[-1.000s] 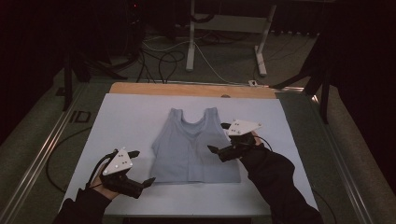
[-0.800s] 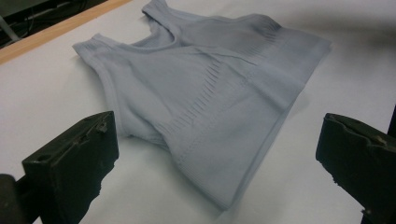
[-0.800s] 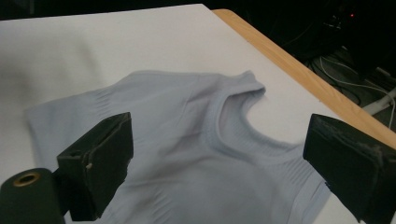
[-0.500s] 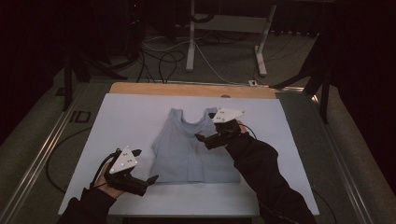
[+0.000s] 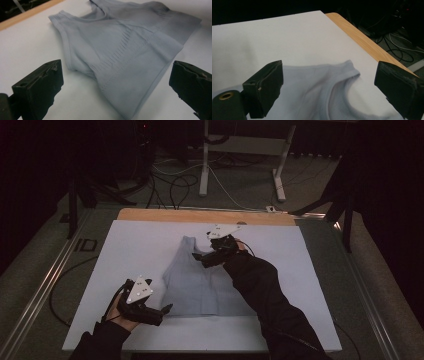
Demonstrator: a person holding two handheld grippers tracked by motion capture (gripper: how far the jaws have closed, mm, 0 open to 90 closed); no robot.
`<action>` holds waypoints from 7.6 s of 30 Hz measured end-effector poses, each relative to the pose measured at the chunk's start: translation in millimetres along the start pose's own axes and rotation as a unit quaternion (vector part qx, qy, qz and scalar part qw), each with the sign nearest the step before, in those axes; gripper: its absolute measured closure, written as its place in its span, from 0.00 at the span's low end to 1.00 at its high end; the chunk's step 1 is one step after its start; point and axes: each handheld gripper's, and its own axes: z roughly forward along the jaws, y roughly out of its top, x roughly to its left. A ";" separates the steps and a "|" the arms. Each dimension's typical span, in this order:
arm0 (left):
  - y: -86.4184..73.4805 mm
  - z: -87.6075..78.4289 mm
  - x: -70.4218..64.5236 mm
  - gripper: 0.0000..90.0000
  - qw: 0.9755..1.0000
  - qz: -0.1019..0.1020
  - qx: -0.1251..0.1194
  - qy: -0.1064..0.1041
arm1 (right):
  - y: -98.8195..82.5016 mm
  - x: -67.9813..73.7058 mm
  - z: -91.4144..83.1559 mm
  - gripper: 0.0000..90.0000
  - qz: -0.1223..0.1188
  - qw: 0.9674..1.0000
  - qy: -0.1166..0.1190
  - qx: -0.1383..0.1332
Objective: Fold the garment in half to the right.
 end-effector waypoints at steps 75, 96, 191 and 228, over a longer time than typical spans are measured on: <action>-16.3 51.0 -10.2 0.96 0.989 -0.036 0.117 -0.078 | 9.5 -43.3 147.7 0.18 0.122 0.980 -0.013 0.156; -10.7 47.0 -11.6 0.97 0.991 -0.022 0.098 -0.091 | 10.6 -38.7 183.8 0.54 0.122 0.959 -0.094 0.238; 88.0 68.7 -61.9 0.97 0.971 0.155 0.057 -0.172 | 18.3 -92.8 29.7 0.97 0.077 0.984 -0.096 0.131; 99.5 150.0 -110.5 0.97 0.954 0.200 0.098 -0.201 | -40.5 -127.4 18.8 0.97 0.116 0.984 -0.058 0.119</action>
